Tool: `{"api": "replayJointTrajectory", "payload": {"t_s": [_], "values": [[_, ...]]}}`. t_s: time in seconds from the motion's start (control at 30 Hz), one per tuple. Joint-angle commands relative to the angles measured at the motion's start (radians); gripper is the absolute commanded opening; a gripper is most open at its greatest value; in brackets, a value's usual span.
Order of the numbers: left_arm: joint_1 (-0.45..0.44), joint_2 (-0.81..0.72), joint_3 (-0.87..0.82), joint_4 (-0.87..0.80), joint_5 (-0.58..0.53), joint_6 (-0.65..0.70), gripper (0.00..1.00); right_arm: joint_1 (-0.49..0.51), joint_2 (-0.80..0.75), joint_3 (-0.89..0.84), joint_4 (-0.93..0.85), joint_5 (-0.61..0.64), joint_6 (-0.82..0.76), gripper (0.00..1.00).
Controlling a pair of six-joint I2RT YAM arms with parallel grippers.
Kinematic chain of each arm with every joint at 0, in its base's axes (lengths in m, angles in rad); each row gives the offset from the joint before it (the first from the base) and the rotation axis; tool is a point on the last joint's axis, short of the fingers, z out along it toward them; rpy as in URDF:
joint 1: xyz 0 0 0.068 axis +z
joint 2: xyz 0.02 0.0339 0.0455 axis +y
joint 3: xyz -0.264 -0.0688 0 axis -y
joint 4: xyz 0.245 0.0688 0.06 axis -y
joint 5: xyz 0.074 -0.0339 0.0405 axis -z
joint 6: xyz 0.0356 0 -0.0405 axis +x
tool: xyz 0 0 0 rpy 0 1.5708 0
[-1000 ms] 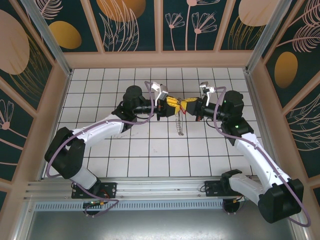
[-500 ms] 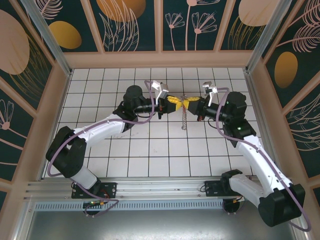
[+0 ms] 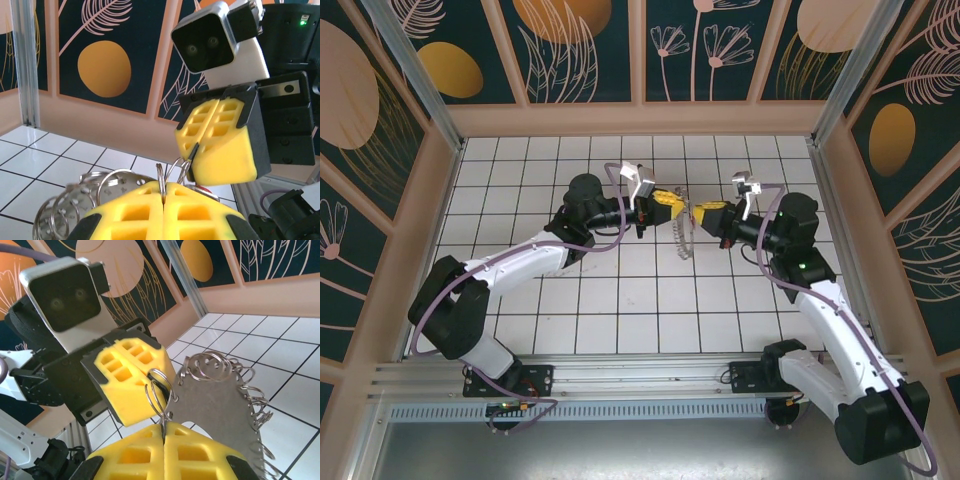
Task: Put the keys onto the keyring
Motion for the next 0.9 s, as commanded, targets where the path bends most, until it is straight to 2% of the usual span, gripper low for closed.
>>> {"api": "replayJointTrajectory", "payload": {"t_s": [0.0, 0.2, 0.3, 0.33, 0.4, 0.57, 0.77, 0.87], "values": [[0.007, -0.039, 0.008, 0.089, 0.01, -0.012, 0.0, -0.007, 0.005, -0.016, 0.073, -0.037, 0.03, 0.0], [0.006, -0.035, 0.009, 0.099, 0.012, -0.021, 0.0, 0.002, 0.029, -0.01, 0.067, -0.073, 0.021, 0.0], [0.006, -0.032, 0.015, 0.097, 0.016, -0.02, 0.0, -0.01, -0.001, -0.016, 0.031, -0.044, 0.004, 0.27], [0.006, -0.03, 0.016, 0.096, 0.018, -0.021, 0.0, -0.025, -0.019, -0.022, 0.033, -0.039, 0.009, 0.34], [0.008, -0.028, 0.019, 0.097, 0.02, -0.023, 0.0, -0.062, -0.052, -0.032, 0.047, -0.046, 0.025, 0.4], [0.006, -0.026, 0.026, 0.097, 0.031, -0.032, 0.0, -0.119, -0.081, -0.053, 0.137, -0.089, 0.073, 0.41], [0.006, -0.029, 0.039, 0.073, 0.054, -0.034, 0.0, -0.115, -0.037, -0.065, 0.294, -0.167, 0.115, 0.44], [0.008, -0.029, 0.042, 0.065, 0.059, -0.034, 0.0, -0.094, -0.017, -0.059, 0.318, -0.168, 0.108, 0.46]]}}
